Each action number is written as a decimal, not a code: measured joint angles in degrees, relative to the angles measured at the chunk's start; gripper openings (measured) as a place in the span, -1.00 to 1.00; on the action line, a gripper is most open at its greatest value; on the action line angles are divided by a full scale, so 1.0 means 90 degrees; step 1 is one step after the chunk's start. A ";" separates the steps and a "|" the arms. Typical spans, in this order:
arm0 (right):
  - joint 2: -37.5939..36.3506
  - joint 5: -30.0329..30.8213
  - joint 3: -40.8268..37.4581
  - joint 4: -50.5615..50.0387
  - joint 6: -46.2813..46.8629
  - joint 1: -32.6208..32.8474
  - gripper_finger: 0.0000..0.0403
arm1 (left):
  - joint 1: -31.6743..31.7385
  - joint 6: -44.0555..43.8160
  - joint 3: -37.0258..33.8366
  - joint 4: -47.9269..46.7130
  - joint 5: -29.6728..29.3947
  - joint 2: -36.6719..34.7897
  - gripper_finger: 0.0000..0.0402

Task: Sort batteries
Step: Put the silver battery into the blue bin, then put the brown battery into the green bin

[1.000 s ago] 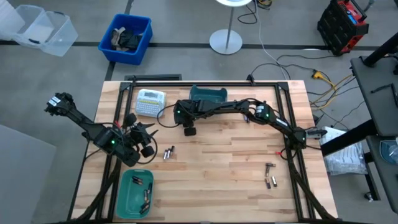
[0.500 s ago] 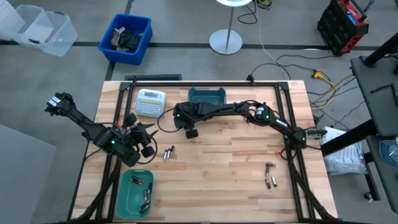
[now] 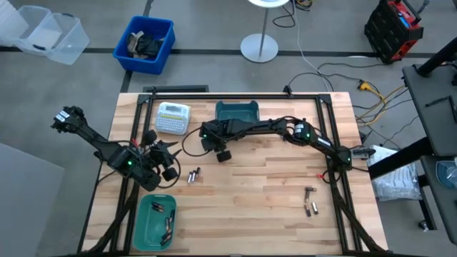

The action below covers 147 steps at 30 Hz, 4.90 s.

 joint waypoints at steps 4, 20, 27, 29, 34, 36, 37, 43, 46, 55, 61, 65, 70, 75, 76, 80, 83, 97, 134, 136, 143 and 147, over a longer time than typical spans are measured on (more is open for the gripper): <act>0.0000 -0.0005 -0.0012 0.0002 -0.0149 0.0044 -0.75 | 0.0000 0.0000 0.0000 0.0000 0.0000 0.0000 -0.42; -0.0291 -0.0191 -0.0068 -0.0153 -0.0053 0.0095 -0.86 | 0.0000 0.0000 0.0000 0.0103 -0.0005 0.0000 -0.42; -0.0924 -0.1144 -0.0046 -0.0256 0.0351 0.0030 -0.86 | 0.0000 0.0000 -0.0002 0.0160 0.0002 0.0023 -0.42; -0.1061 -0.1233 -0.0046 -0.0335 0.0393 0.0004 -0.86 | 0.0000 0.0000 -0.0002 0.0165 0.0005 0.0043 -0.42; -0.1533 -0.1016 -0.0048 -0.0741 0.0112 -0.0222 -0.86 | 0.0015 0.0000 -0.0002 0.0187 0.0003 0.0073 -0.42; -0.1713 -0.0914 -0.0041 -0.1002 0.0078 -0.0514 -0.86 | 0.0015 0.0000 -0.0002 0.0189 0.0007 0.0078 -0.42; -0.1802 -0.0938 -0.0041 -0.1145 0.0066 -0.0700 -0.86 | 0.0015 -0.0002 -0.0002 0.0207 0.0007 0.0078 -0.42; -0.1989 -0.1008 -0.0089 -0.1529 0.0226 -0.2040 -0.86 | 0.0017 0.0000 -0.0002 0.0216 0.0010 0.0088 -0.42; -0.1840 -0.1145 -0.0176 -0.1645 0.0185 -0.2594 -0.86 | 0.0017 0.0000 -0.0002 0.0215 0.0010 0.0097 -0.42; -0.1583 -0.1521 -0.0538 -0.1627 -0.0060 -0.3125 -0.86 | 0.0017 0.0002 -0.0002 0.0221 0.0003 0.0119 -0.42; -0.1569 -0.1532 -0.0549 -0.1633 -0.0103 -0.3010 -0.86 | 0.0017 0.0075 -0.0002 0.0223 -0.0270 0.0119 -0.42; -0.1569 -0.1532 -0.0549 -0.1673 -0.0105 -0.2956 -0.86 | 0.0017 0.0055 -0.0002 0.0239 -0.0658 0.0141 -0.42; -0.1569 -0.1531 -0.0548 -0.1726 0.0187 -0.2931 -0.86 | 0.0017 -0.0023 -0.0002 0.0542 -0.0620 0.0239 -0.42; -0.1576 -0.1530 -0.0546 -0.2154 0.0230 -0.2874 -0.86 | 0.0017 -0.0001 -0.0002 0.0864 -0.0612 0.0428 -0.42; -0.1579 -0.1530 -0.0546 -0.2209 0.0247 -0.2857 -0.86 | 0.0017 0.0006 -0.0002 0.0905 -0.0612 0.0464 -0.42; -0.1586 -0.1530 -0.0546 -0.2251 0.0352 -0.2822 -0.86 | 0.0017 0.0012 -0.0002 0.1026 -0.0605 0.0589 -0.42; -0.1586 -0.1530 -0.0546 -0.2215 0.0352 -0.2821 -0.86 | 0.0017 0.0002 -0.0002 0.1109 -0.0408 0.0687 -0.42; -0.1596 -0.1530 -0.0536 -0.2175 0.0578 -0.2821 -0.43 | 0.0017 0.0067 -0.0002 0.1338 -0.0046 0.1057 -0.42; -0.6953 -0.1524 -0.4584 -0.1116 0.3613 0.0164 -0.31 | 0.0328 0.3197 -0.0002 0.4337 0.1005 0.1229 -0.42; -0.6988 -0.1525 -0.4797 -0.1124 0.4017 0.0202 -0.34 | 0.0330 0.3387 -0.0002 0.4368 0.0995 0.1263 -0.42; -0.6867 -0.1508 -0.5349 -0.1887 0.6302 0.0427 -0.36 | 0.0333 0.4248 -0.0002 0.4801 0.0988 0.1235 -0.42; -0.6707 -0.1529 -0.5508 -0.2554 0.6800 0.0605 -0.31 | 0.0352 0.4655 -0.0002 0.4937 0.0990 0.1205 -0.42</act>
